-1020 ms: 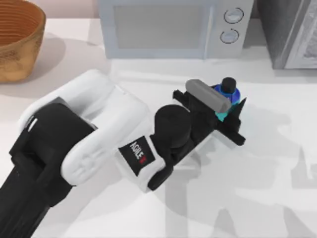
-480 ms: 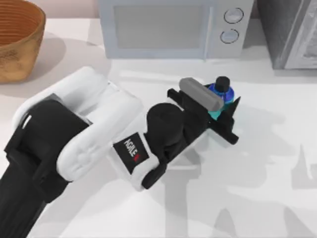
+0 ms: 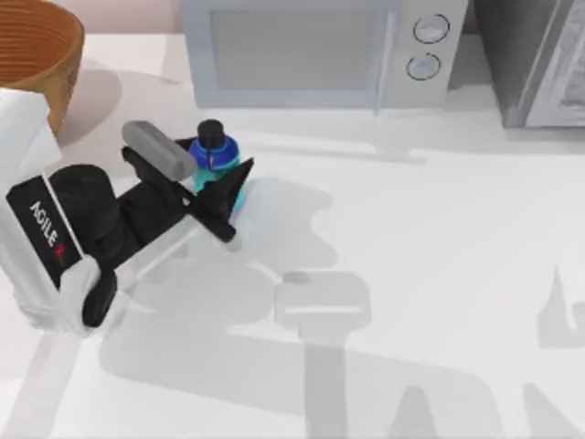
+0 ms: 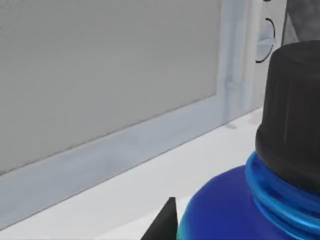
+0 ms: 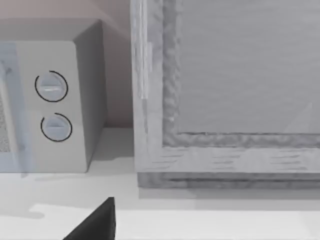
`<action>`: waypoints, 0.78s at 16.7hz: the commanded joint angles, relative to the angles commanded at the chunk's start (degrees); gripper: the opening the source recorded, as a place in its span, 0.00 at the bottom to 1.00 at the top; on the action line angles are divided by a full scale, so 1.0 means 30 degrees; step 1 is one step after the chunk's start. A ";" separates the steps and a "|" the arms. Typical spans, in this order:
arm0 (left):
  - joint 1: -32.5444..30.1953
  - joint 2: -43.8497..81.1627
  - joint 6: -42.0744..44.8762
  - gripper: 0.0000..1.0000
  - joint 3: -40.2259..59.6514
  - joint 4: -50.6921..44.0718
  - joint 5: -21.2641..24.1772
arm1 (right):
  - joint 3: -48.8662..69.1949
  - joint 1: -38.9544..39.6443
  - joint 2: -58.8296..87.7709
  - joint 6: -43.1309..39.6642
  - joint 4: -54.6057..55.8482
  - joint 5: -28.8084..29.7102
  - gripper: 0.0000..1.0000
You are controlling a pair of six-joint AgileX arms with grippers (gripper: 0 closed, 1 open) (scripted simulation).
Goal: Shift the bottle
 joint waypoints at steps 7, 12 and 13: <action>0.7348 -0.3161 0.0138 0.00 -0.5893 0.2615 0.7112 | 0.0000 0.0000 0.0000 0.0000 0.0000 0.0000 1.00; 0.7580 -0.3260 0.0180 0.00 -0.6131 0.2685 0.7359 | 0.0000 0.0000 0.0000 0.0000 0.0000 0.0000 1.00; 0.7536 -0.3208 0.0177 0.00 -0.6076 0.2695 0.7319 | 0.0000 0.0000 0.0000 0.0000 0.0000 0.0000 1.00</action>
